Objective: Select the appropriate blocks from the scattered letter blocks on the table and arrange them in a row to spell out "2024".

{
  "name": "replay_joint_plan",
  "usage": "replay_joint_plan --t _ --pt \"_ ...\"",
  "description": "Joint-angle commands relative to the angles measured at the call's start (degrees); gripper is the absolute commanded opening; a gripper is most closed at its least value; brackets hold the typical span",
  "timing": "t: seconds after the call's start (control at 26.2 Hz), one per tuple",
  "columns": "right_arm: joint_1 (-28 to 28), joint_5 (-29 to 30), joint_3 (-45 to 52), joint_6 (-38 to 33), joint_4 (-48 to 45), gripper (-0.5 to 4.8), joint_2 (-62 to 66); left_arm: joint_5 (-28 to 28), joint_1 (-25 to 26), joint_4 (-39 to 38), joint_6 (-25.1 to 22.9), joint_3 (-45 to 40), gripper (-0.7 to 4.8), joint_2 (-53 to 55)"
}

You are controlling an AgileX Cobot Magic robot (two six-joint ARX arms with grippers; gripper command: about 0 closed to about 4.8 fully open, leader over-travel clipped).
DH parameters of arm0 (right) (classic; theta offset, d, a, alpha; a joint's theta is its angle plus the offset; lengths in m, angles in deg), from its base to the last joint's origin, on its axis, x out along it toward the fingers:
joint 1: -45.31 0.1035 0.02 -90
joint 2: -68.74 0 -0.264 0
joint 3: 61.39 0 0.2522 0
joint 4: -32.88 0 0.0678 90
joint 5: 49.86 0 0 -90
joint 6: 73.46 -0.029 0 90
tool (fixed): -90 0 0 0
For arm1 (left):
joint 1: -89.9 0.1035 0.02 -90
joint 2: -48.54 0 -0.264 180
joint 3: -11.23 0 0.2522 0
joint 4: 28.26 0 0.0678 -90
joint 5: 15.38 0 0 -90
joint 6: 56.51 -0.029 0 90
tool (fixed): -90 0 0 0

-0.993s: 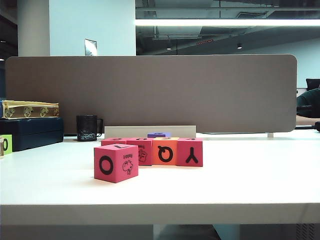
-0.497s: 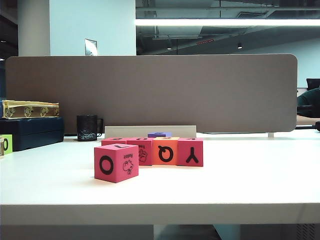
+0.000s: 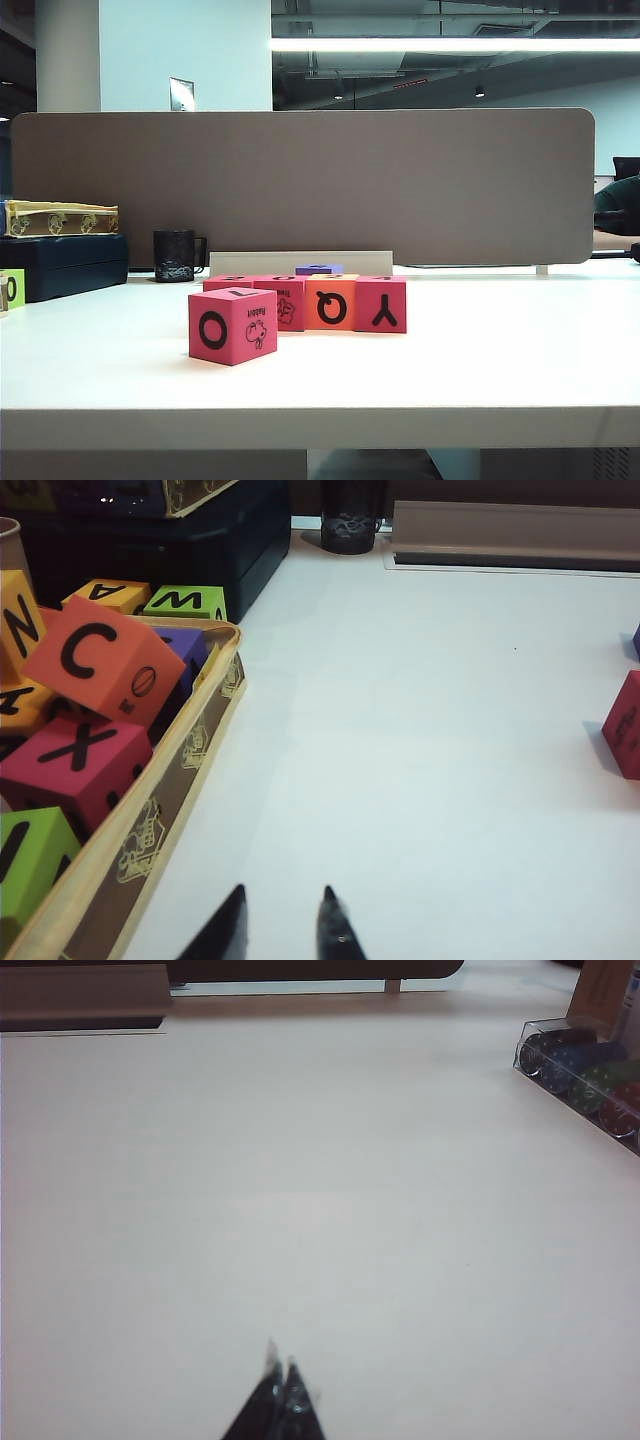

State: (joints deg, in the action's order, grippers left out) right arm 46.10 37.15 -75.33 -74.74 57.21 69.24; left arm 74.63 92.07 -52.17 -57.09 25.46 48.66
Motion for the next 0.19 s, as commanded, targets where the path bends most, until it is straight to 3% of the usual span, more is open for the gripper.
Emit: replay_joint_plan --t 0.04,0.19 --pt "0.0 0.2 0.1 -0.3 -0.3 -0.01 -0.7 -0.2 0.0 -0.5 -0.3 0.1 0.84 0.0" --pt "0.0 0.2 0.1 -0.3 -0.3 -0.01 -0.7 -0.2 0.0 -0.5 -0.3 0.1 0.84 0.0"
